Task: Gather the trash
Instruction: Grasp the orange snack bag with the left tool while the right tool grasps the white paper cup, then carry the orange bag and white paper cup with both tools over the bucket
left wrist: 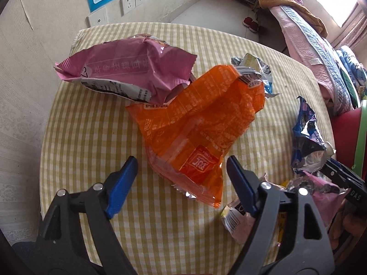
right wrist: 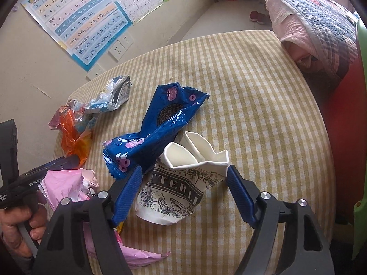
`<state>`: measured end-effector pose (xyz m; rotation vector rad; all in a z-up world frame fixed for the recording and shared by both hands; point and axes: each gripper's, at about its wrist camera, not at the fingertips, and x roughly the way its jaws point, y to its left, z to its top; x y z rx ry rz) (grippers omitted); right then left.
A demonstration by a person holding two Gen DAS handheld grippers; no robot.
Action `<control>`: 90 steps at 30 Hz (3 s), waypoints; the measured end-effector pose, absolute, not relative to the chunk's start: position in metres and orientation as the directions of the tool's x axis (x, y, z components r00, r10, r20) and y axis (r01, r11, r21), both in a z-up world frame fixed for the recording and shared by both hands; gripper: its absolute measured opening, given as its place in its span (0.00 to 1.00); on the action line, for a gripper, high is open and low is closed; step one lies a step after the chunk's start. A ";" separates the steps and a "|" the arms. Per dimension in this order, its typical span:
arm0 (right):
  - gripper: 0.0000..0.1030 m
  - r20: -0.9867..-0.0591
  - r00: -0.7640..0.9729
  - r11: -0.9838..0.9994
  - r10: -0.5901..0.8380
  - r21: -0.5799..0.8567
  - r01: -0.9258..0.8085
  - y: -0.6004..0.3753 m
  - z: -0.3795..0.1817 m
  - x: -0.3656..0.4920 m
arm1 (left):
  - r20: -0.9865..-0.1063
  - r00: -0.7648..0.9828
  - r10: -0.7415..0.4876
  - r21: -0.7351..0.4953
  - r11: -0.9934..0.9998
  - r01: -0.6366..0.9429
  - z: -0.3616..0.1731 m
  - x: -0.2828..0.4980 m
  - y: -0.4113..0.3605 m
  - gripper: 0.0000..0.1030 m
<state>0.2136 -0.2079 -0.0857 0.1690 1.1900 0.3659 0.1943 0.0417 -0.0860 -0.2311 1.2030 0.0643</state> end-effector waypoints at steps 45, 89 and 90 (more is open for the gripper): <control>0.39 -0.766 0.520 0.925 0.378 0.300 -0.232 -0.233 0.024 0.131 | -0.832 0.542 -0.114 -0.206 0.972 -0.111 0.028 0.103 0.018 0.52; 0.40 -0.700 0.696 0.935 0.160 0.334 0.122 -0.460 0.037 0.125 | -0.770 0.478 -0.422 -0.271 0.895 0.355 0.056 0.171 -0.233 0.53; 0.40 -0.701 0.696 0.935 0.155 0.333 0.127 -0.463 0.036 0.125 | -0.771 0.473 -0.427 -0.271 0.891 0.364 0.055 0.173 -0.239 0.53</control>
